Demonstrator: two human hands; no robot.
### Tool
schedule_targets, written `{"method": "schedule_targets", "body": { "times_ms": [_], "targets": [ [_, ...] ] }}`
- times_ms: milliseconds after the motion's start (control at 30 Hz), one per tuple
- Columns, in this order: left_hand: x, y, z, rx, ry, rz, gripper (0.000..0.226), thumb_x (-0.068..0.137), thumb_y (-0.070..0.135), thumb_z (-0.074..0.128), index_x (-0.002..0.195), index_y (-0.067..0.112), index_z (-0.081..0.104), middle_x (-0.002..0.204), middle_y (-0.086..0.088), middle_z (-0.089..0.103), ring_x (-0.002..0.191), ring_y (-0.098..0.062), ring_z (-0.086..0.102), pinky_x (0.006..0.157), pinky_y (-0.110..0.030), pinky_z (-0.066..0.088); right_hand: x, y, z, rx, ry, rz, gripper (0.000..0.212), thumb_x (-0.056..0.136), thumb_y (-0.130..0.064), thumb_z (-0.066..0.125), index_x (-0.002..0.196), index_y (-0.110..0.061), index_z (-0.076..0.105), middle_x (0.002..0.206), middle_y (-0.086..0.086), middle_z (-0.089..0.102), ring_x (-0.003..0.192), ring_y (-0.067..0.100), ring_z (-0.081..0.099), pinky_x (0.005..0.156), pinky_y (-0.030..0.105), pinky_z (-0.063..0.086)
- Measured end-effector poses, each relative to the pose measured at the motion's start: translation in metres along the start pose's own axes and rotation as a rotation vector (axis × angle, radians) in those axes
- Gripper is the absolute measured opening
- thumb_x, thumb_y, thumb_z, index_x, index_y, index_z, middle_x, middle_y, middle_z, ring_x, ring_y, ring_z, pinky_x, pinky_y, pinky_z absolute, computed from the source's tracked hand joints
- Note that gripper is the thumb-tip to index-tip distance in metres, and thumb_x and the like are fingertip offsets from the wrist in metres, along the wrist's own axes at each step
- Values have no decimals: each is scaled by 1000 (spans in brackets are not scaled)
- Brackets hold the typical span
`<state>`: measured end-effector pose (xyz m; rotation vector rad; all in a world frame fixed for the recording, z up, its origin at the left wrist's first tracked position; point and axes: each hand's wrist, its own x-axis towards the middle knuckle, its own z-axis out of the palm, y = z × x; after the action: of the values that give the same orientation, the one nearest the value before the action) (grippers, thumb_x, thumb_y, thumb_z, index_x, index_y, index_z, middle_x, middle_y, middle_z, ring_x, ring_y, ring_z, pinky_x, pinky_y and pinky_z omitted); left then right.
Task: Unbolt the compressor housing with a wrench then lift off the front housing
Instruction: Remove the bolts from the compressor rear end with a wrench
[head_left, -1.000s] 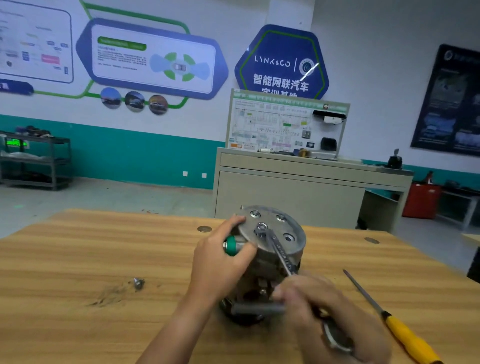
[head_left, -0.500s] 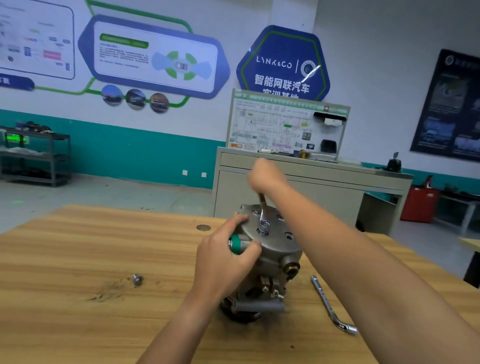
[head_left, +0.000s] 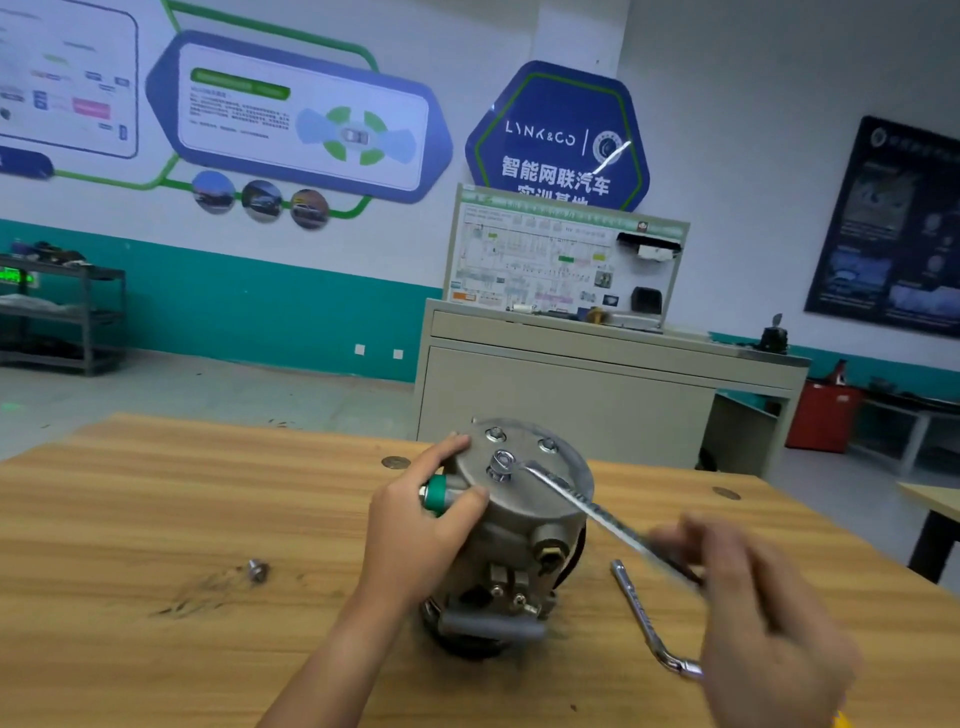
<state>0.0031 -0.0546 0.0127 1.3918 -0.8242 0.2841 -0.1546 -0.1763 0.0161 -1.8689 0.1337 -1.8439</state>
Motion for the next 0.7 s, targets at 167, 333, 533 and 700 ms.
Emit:
{"method": "schedule_targets", "body": {
  "times_ms": [167,333,533,700],
  "targets": [
    [0,-2,5,57,-8,9,39,65,36,61,101,49,55,110,14,63,96,3,61,77,-18,53,76,56,33,-369,-190,252,26,96,-20,44,98,-5,65,88,6,61,83,19,55,68,27,36],
    [8,0,9,83,-29,25,41,62,43,60,102,44,56,102,25,57,91,19,53,70,-7,48,145,51,135,-593,-788,347,38,99,-27,34,70,-5,47,86,17,55,76,28,50,61,31,34],
    [8,3,7,113,-11,95,45,59,48,52,103,41,59,84,30,61,82,16,57,67,-2,43,130,10,201,-728,-1023,148,66,95,-49,35,142,-3,28,151,16,13,131,32,33,104,42,31],
    [9,6,11,287,29,127,23,58,47,51,75,34,61,66,13,66,72,-7,62,57,-19,42,94,-47,204,-592,-1061,-306,75,94,-47,40,148,-17,-1,154,10,5,131,31,33,104,47,33]
  ]
}}
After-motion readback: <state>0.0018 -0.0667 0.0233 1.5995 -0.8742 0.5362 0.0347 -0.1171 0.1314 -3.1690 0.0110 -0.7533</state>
